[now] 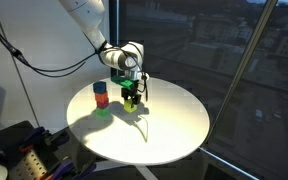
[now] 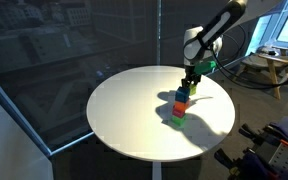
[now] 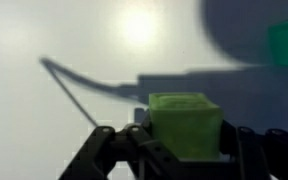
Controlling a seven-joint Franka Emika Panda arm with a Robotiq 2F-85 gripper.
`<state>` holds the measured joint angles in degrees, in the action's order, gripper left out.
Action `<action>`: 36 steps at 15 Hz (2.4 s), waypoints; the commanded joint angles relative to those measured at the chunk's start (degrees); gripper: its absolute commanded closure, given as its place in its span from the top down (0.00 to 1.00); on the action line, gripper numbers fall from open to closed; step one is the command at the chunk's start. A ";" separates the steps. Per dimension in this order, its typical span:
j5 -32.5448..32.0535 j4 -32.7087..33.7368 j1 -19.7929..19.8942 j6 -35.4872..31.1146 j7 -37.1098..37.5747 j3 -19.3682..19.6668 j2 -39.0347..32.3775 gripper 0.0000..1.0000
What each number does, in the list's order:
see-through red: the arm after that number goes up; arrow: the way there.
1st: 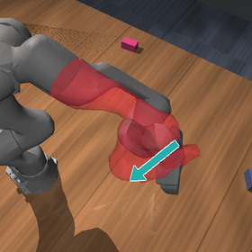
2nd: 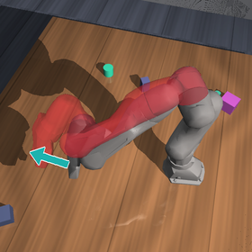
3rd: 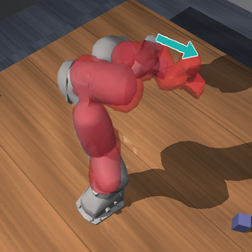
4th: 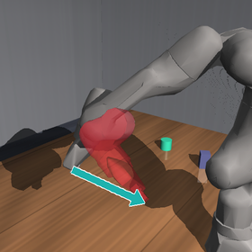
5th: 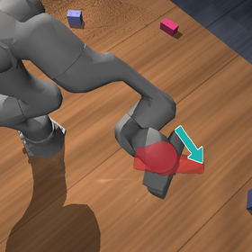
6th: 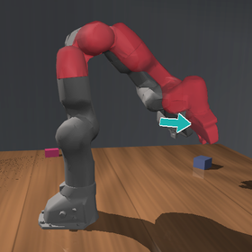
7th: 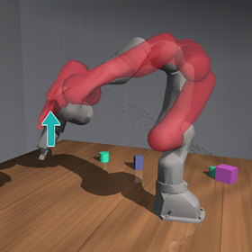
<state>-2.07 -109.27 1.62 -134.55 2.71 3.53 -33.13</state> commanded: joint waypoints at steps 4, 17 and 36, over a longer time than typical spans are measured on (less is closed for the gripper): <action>-0.02 1.39 1.13 -0.88 -1.03 0.09 -2.53 0.24; -0.09 1.43 1.32 -3.10 -1.39 0.12 -5.11 0.76; -0.20 0.76 0.81 1.83 -0.64 0.31 -0.60 1.00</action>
<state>-2.07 -108.79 2.54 -136.00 2.15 3.66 -36.11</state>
